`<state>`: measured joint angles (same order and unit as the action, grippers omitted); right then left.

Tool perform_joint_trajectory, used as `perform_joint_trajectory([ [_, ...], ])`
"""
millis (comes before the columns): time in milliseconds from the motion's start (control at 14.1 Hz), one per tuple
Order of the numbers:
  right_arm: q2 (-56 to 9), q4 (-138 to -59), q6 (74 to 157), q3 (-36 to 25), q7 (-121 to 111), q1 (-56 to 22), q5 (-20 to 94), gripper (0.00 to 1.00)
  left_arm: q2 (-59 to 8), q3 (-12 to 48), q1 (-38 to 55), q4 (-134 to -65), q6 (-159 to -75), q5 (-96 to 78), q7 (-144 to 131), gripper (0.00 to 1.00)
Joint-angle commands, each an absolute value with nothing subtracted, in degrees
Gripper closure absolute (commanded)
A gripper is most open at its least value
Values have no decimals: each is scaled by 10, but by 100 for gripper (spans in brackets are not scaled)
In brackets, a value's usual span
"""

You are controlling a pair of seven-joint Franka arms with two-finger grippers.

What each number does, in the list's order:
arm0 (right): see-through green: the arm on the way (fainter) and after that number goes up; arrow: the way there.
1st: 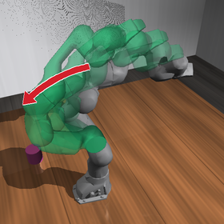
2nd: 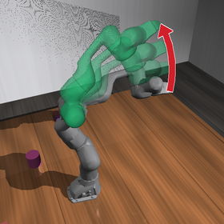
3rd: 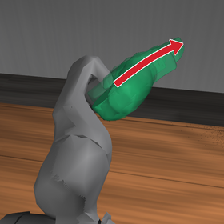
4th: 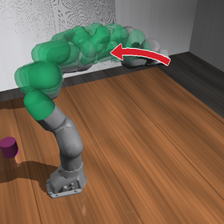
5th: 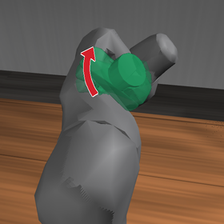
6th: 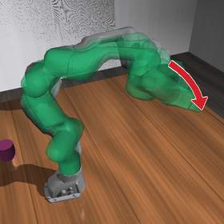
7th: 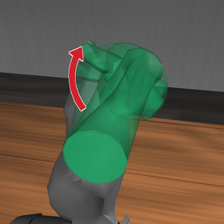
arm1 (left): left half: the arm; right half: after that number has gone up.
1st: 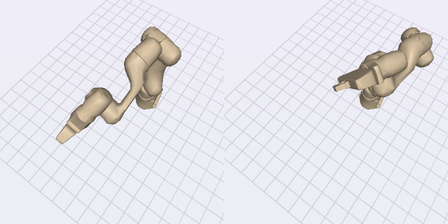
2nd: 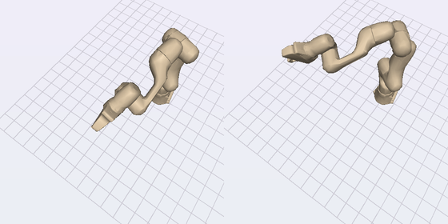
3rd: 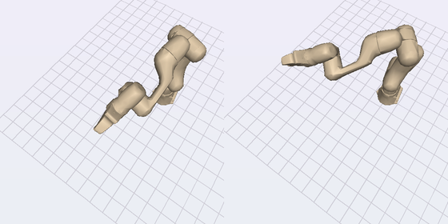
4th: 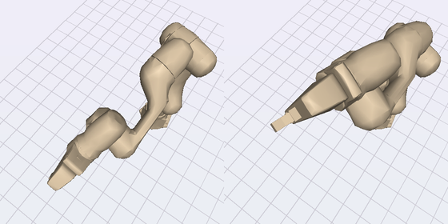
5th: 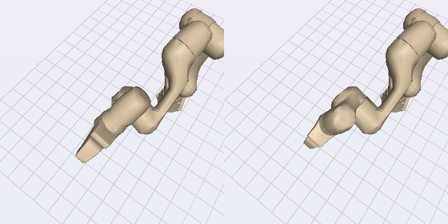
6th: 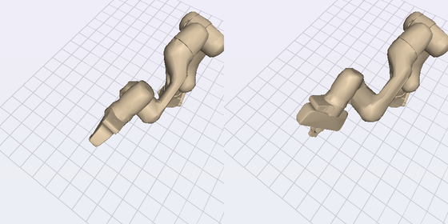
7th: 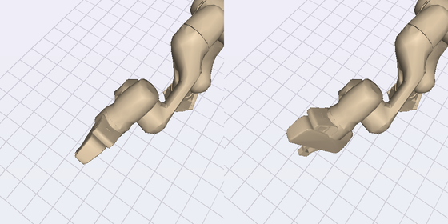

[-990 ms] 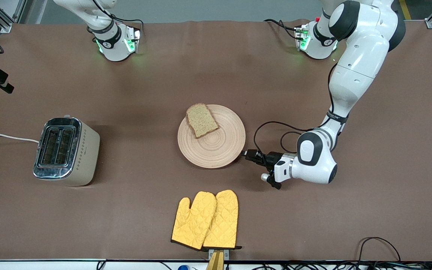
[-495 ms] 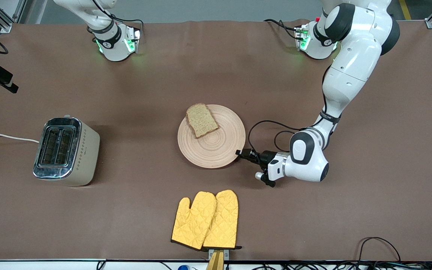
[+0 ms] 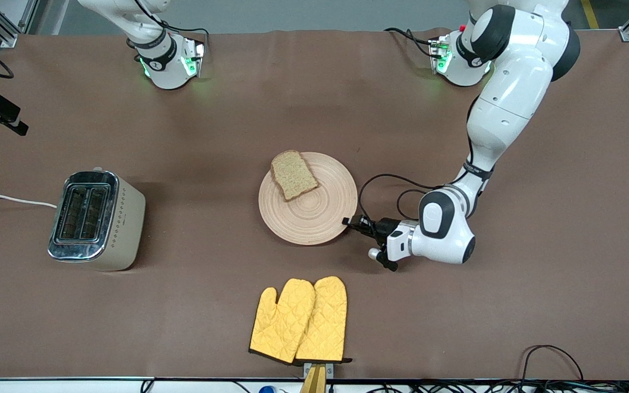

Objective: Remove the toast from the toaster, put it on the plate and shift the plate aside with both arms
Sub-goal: 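Slide the wooden plate with the left gripper away from the toaster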

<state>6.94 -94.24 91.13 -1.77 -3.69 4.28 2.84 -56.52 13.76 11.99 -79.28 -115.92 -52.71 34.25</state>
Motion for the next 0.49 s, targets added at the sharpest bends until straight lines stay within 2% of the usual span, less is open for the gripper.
perform_joint_trajectory([
  [0,65,-933,904,-15,-41,45,22,0,-568,138,127,-790,-1165,-539,357,93],
  [71,66,-933,904,-15,-41,45,21,0,-568,138,129,-789,-1165,-539,357,99],
  [424,66,-933,904,-14,-40,44,20,0,-548,137,130,-787,-1165,-542,346,100],
])
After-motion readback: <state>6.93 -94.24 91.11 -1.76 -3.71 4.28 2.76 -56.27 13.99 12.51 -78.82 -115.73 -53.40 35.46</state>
